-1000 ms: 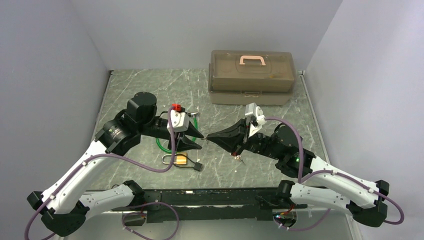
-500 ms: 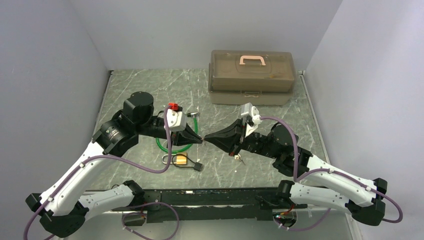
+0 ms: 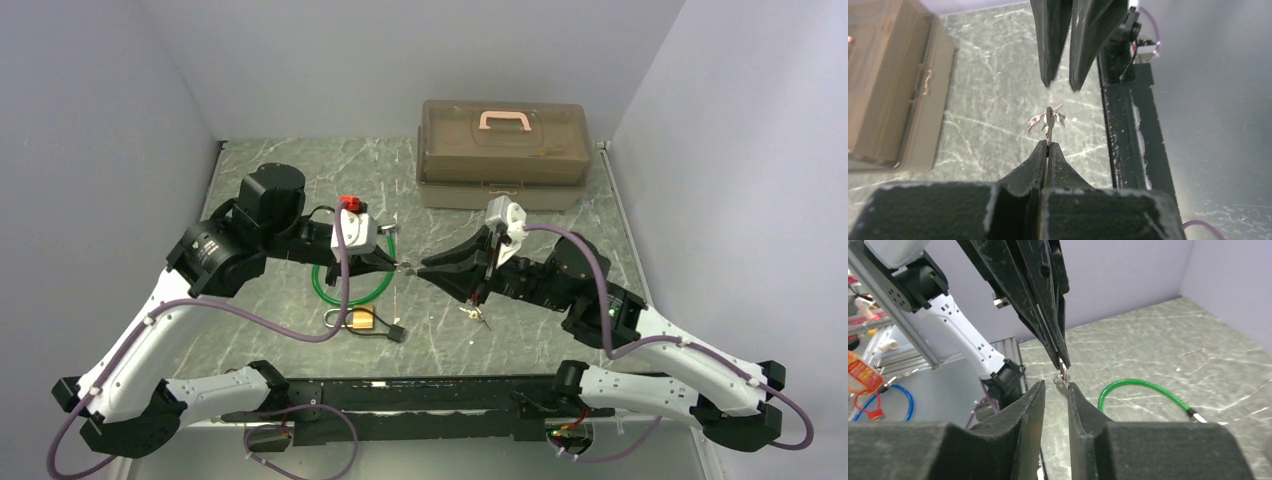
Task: Unlock with the key
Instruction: Adjust the key.
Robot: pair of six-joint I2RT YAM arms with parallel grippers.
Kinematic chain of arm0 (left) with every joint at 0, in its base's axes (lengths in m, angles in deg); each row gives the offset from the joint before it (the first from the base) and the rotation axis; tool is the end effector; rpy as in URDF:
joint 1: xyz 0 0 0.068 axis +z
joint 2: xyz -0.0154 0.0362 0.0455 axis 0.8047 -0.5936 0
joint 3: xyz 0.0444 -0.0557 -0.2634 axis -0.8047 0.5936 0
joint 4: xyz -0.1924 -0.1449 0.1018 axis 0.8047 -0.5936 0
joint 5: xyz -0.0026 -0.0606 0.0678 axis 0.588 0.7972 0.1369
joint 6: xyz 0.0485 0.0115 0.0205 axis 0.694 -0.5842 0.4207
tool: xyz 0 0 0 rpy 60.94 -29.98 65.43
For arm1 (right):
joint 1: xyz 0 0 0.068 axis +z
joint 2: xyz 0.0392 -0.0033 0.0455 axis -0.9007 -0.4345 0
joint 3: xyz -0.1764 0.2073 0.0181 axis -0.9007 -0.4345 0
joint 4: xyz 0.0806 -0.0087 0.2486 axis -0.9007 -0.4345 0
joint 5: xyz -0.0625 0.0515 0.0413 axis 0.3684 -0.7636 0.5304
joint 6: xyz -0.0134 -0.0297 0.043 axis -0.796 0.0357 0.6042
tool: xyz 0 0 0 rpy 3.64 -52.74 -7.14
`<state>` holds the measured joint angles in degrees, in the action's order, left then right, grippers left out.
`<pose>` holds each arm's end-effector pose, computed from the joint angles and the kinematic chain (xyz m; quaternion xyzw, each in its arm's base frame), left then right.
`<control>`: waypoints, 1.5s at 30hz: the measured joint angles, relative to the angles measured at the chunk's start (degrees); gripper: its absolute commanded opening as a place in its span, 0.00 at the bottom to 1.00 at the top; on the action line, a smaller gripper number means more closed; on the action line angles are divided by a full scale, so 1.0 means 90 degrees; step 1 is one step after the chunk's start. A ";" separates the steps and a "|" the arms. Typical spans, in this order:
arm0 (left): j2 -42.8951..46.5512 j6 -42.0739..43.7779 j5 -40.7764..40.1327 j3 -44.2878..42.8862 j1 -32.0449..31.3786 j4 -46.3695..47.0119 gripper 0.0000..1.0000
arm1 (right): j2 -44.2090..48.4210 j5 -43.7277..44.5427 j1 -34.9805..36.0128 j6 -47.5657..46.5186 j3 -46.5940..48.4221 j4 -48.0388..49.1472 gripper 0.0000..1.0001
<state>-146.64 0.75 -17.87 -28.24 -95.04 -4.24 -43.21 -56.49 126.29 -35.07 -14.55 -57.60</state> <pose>0.1171 -0.1381 0.4571 0.6053 0.5258 -0.4012 0.4429 0.0787 0.1639 0.4159 -0.3578 0.5614 0.4950 0.5584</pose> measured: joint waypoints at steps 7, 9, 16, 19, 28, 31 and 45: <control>-0.0775 0.0782 -0.1389 -0.1343 -0.0758 -0.1632 0.00 | -0.0311 0.0019 -0.0221 -0.0505 0.1314 -0.1020 0.48; -0.0925 0.0840 -0.1693 -0.1506 -0.0969 -0.1979 0.00 | -0.0464 -0.0124 -0.0289 -0.0590 0.1494 -0.1217 0.50; -0.1246 0.0882 -0.2191 -0.1974 -0.1183 -0.2739 0.00 | -0.1195 -0.0957 -0.0474 -0.0872 0.1889 -0.2076 0.54; -0.1195 0.0882 -0.2227 -0.1977 -0.1195 -0.2776 0.00 | -0.1362 -0.1307 -0.0520 -0.0933 0.1943 -0.2373 0.55; -0.1115 0.0879 -0.2229 -0.1982 -0.1273 -0.2776 0.00 | -0.1503 -0.1763 -0.0539 -0.0981 0.2006 -0.2526 0.55; -0.1115 0.0877 -0.2225 -0.1984 -0.1302 -0.2776 0.00 | -0.1535 -0.1768 -0.0539 -0.0991 0.2006 -0.2523 0.55; -0.1134 0.0874 -0.2212 -0.2064 -0.1341 -0.2771 0.00 | -0.1894 -0.1970 -0.0539 -0.1037 0.2006 -0.2431 0.08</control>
<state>-156.84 8.62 -37.78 -46.81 -107.10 -29.18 -60.25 -74.21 121.43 -44.40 3.50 -79.47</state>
